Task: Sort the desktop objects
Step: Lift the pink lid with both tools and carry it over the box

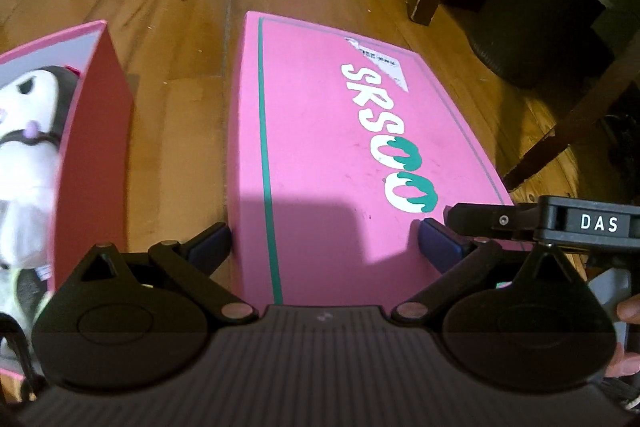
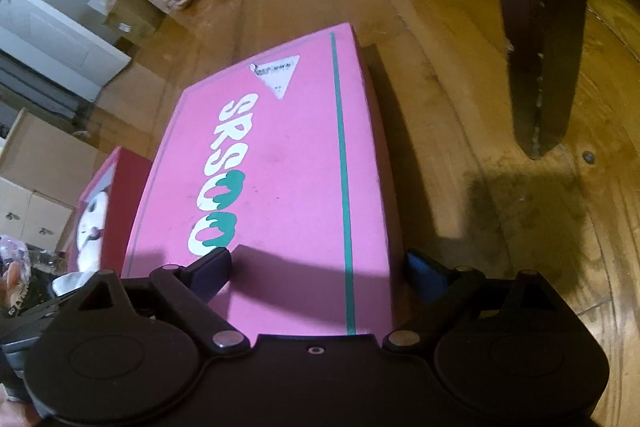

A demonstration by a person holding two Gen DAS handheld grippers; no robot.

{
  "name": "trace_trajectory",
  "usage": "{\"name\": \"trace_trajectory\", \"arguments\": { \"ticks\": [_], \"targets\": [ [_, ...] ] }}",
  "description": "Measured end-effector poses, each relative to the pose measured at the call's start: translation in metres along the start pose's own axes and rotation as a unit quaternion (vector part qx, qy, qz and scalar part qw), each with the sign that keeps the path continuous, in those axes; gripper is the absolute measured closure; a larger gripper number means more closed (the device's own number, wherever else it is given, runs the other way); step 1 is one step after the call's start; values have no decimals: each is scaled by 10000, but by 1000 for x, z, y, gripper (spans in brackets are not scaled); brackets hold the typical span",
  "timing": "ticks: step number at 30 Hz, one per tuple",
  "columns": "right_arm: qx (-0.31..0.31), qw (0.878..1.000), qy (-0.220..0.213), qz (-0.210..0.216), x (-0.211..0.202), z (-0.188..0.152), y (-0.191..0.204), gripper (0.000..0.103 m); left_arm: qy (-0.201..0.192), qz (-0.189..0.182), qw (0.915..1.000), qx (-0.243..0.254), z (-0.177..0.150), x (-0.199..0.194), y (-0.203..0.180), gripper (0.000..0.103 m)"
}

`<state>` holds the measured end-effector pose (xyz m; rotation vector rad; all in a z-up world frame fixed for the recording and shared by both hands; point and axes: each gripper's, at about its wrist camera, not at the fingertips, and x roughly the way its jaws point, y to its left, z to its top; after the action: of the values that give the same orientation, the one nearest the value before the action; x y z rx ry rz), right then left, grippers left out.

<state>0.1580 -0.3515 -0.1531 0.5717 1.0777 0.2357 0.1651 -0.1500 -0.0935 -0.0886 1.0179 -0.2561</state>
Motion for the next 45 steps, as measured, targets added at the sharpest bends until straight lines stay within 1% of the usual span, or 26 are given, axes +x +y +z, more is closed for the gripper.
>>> {"name": "trace_trajectory", "arguments": {
  "ticks": [2,6,8,10,15,18,26,28,33,36,39,41,45],
  "targets": [
    [-70,9999,-55,116,-5,-1,3,8,-51,45,10000,-66,1,-11,7,2],
    [-424,9987,-186,220,-15,-2,21,9,-140,143,9996,-199,3,-32,22,2],
    [-444,9983,-186,318,-18,-2,24,9,-237,248,9994,-107,3,-42,22,2],
    [-458,9979,-285,360,-25,-5,28,9,-358,310,9989,27,2,-52,19,2],
    [-492,9963,-540,460,-44,-13,37,10,-539,309,9980,121,5,-71,11,2],
    [-540,9947,-701,532,-57,-17,42,10,-508,305,9982,-35,8,-85,17,2],
    [-760,9886,-823,1007,-63,-13,73,10,-1071,711,9917,73,6,-133,43,2],
    [-754,9878,-768,1122,-60,-13,79,10,-1174,840,9895,45,2,-143,53,2],
    [-929,9865,-650,1183,-53,-15,109,10,-1331,950,9863,-237,-1,-162,91,2],
    [-1061,9860,-543,1169,-40,-10,121,10,-1256,1044,9859,-349,2,-166,112,2],
    [-979,9862,-406,1271,-22,-6,123,10,-1256,1188,9843,-353,6,-168,131,2],
    [-979,9861,-354,1297,-13,-2,125,10,-1267,1204,9836,-439,7,-169,145,2],
    [-1087,9865,-241,1204,4,0,136,10,-1215,1169,9833,-693,7,-167,174,2]
  ]
}}
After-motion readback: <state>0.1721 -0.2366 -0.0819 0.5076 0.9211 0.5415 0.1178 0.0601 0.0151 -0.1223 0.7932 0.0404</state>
